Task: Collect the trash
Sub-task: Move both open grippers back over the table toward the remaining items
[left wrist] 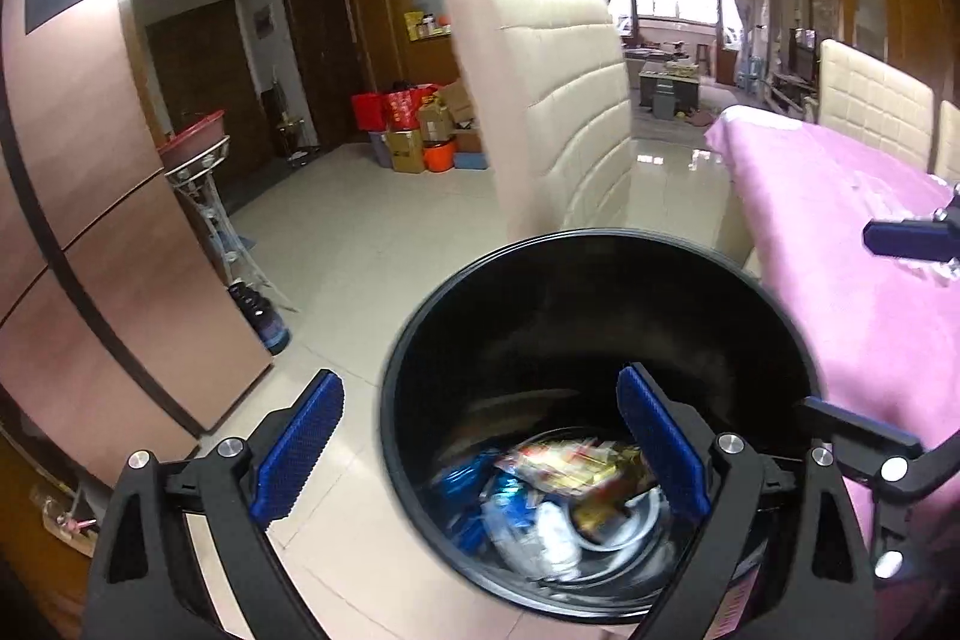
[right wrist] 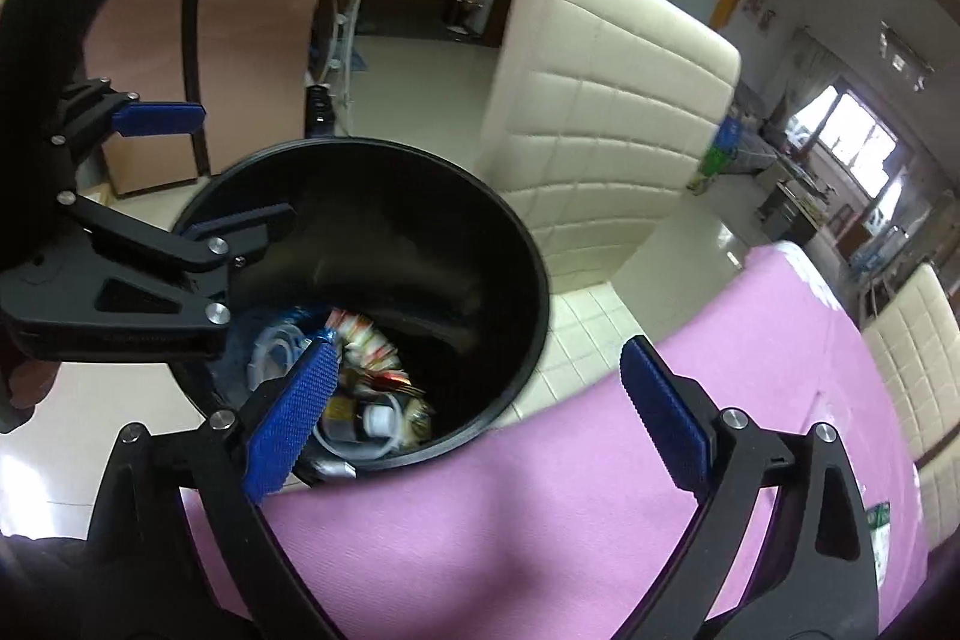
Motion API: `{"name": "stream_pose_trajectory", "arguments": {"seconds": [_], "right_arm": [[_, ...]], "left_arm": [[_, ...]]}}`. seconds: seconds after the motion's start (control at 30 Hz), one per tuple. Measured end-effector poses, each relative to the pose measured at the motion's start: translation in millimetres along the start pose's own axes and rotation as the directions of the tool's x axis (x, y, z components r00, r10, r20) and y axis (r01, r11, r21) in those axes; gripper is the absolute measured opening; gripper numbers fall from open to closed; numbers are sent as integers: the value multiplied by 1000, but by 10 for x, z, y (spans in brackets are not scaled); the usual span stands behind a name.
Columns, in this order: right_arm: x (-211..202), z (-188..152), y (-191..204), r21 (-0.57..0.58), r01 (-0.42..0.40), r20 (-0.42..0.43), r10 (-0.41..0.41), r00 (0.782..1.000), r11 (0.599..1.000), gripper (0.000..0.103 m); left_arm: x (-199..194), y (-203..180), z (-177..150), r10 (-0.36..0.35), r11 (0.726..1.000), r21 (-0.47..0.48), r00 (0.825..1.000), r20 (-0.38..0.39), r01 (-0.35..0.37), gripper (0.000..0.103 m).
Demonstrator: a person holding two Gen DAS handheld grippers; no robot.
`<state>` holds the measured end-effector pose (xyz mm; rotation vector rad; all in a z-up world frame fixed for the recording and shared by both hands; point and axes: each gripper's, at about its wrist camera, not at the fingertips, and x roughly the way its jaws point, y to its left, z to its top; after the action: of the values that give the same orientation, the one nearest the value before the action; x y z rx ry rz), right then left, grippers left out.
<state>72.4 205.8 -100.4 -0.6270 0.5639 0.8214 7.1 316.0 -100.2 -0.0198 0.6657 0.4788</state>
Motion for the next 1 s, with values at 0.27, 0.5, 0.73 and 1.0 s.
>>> {"name": "stream_pose_trajectory", "arguments": {"seconds": [0.27,0.5,0.73,1.0], "right_arm": [[-332,-446,-584,96,121,-1,-122,993,988,93],[-658,-980,-1290,216,226,-42,-223,974,950,93],[-1010,-1517,-1905,310,326,-87,-314,945,893,93],[-1188,-2072,-2469,409,379,-146,-351,925,830,93]], "left_arm": [[-134,-727,170,-114,988,113,993,32,110,90],[-300,-1649,277,-234,947,231,972,23,223,90],[-426,-2478,326,-312,904,304,950,-13,301,90],[-480,-3126,392,-329,881,346,943,-40,322,90]]}}
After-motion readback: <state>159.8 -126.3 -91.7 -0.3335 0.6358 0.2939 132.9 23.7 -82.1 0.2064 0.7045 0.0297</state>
